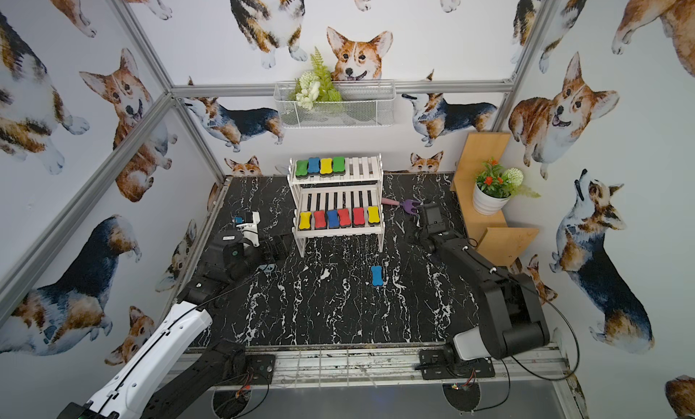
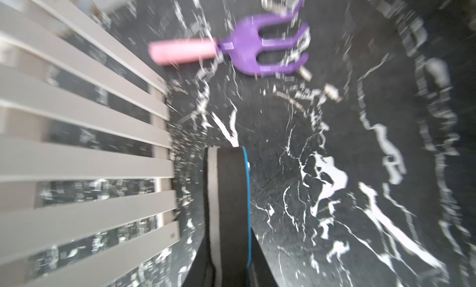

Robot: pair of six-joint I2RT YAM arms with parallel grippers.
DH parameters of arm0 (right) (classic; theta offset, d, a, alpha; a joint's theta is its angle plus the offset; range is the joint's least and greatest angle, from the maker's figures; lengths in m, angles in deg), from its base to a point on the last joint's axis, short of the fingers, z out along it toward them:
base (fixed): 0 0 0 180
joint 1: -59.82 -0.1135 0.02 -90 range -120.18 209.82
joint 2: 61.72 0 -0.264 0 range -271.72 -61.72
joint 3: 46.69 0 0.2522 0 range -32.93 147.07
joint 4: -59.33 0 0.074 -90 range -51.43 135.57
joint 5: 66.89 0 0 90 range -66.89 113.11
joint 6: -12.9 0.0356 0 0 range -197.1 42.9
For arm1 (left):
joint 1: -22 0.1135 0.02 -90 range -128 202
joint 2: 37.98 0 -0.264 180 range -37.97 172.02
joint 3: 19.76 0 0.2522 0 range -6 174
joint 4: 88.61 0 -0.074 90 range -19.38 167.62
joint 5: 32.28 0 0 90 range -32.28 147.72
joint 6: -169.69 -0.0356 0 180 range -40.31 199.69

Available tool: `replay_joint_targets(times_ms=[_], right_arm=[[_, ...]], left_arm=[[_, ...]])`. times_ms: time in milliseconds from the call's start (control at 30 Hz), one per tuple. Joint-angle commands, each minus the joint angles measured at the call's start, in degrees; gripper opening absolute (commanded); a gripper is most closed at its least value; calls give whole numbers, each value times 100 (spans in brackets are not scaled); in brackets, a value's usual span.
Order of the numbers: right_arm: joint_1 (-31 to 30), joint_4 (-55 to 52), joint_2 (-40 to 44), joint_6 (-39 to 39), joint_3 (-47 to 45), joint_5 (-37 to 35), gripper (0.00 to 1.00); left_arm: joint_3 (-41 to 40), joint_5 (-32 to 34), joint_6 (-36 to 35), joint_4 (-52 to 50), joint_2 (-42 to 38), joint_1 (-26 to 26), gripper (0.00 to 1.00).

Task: Remove the whiteboard erasers from the shelf
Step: Pick up the whiteboard eraser from the center of the board.

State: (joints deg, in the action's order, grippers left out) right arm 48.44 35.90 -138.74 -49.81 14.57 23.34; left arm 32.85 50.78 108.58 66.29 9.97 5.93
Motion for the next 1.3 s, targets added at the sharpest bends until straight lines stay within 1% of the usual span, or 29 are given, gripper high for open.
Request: replay_joint_targets(times_ms=[0,67,133,200,267,333,367,433,500,600,667,800,833,933,1033,1133,1267], right_arm=[[-412,64,1014,193,-269,293,8],[-952,30,1675,107,-356,316,8],[-1647,247,2197,-26,-527,314,8],[-2321,411,2541,-175,-636,5,8],[-3000,313,2569,-439,-541,-667,8],[-3786,6,2274,-899,-260,-1693,8],[-4085,-94,2095,-1091,-143,-2094,8],[-4785,-59,1763,-1484,3,-3068,7],[-5175,76,1491,-1860,113,-3751,6],[-5445,81,926,-2353,439,-4435,6],[-5536,273,765,-2680,555,-4538,6],[-5551,680,520,-3141,726,-4415,6],[-5550,764,456,-3234,770,-4326,6],[-5551,888,127,-3462,997,-4005,5],[-5551,888,-246,-3622,1213,-3900,5],[-5551,947,-414,-3676,1317,-3717,5],[-5551,1019,-646,-3770,1432,-3740,4]], left_arm=[[82,-598,247,279,-55,8,99],[96,-961,398,483,-66,10,99],[122,-1320,593,725,-66,15,99],[157,-1634,752,927,-42,17,99],[190,-1887,872,1086,-6,17,98],[224,-2114,1005,1171,61,17,98],[222,-2185,1049,1201,89,17,98],[223,-2254,1125,1213,146,17,98],[456,-2318,1146,1165,202,17,98],[528,-2373,1210,1038,311,17,98],[456,-2470,1335,1105,377,17,98],[334,-2705,1669,1276,537,10,96],[104,-2764,1754,1337,572,9,96],[-22,-2886,1993,1564,632,10,96],[-30,-2868,2088,1640,629,12,96],[-17,-2788,2082,1555,633,17,97],[-102,-2795,2212,1696,649,9,96]])
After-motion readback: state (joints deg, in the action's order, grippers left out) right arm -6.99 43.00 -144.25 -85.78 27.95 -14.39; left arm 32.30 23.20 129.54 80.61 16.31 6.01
